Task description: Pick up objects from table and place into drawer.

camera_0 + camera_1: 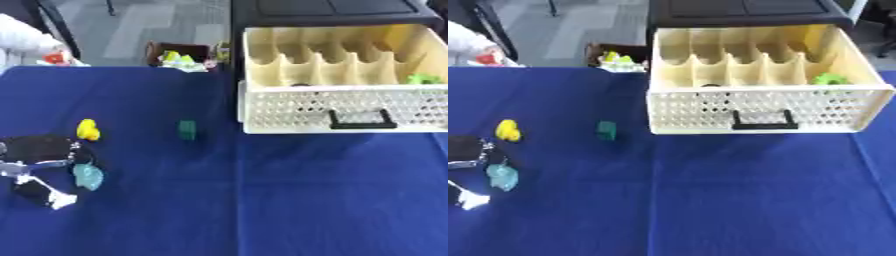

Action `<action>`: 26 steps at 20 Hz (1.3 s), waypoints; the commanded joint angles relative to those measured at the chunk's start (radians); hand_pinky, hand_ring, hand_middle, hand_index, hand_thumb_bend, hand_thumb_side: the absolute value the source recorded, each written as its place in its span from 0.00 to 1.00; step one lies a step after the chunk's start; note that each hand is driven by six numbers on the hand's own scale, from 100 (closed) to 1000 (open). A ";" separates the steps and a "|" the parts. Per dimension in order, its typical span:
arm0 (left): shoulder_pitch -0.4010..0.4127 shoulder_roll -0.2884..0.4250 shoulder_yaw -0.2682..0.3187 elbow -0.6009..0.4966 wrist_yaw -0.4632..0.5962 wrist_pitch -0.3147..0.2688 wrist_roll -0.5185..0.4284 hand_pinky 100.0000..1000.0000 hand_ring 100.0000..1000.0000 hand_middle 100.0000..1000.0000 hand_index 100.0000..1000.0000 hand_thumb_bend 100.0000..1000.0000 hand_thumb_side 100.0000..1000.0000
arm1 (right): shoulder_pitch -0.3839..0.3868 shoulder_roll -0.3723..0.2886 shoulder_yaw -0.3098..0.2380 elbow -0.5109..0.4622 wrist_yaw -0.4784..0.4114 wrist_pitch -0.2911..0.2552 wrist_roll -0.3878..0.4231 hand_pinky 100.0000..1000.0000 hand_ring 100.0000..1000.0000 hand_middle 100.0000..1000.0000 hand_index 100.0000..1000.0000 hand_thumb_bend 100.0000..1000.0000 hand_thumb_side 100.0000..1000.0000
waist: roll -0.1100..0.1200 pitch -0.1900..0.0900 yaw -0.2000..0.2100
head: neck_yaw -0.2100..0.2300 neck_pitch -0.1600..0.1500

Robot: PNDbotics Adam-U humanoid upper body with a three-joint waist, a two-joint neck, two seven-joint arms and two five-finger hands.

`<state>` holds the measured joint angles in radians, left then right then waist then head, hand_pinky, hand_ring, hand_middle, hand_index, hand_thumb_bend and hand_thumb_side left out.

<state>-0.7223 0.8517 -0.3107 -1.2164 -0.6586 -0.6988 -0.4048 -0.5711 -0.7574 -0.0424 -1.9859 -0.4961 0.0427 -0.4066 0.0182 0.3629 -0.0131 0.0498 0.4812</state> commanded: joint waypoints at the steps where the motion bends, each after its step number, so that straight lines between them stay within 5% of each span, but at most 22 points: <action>1: -0.016 0.053 0.026 -0.026 0.029 -0.013 -0.005 0.04 0.38 0.42 0.44 0.00 0.18 | -0.006 -0.017 -0.015 -0.014 -0.006 0.001 -0.007 0.77 0.53 0.39 0.59 0.00 1.00 | 0.002 -0.029 0.003 | 0.001 -0.004; 14: -0.148 0.050 0.047 -0.089 0.183 -0.033 -0.039 0.00 0.37 0.41 0.43 0.00 0.16 | -0.007 -0.021 -0.008 -0.014 -0.007 0.004 -0.008 0.76 0.53 0.39 0.59 0.00 1.00 | 0.019 -0.048 0.010 | -0.002 0.014; 26: -0.402 -0.109 0.066 0.013 0.312 -0.019 -0.138 0.00 0.36 0.40 0.43 0.00 0.15 | -0.019 -0.021 0.006 -0.014 -0.010 0.014 0.001 0.76 0.53 0.39 0.58 0.00 1.00 | 0.044 -0.068 -0.010 | 0.009 0.017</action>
<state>-1.0969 0.7385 -0.2639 -1.2119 -0.3596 -0.6486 -0.4585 -0.5734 -0.7528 -0.0300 -1.9859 -0.5014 0.0539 -0.4054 0.0652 0.3200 -0.0238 0.0549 0.4919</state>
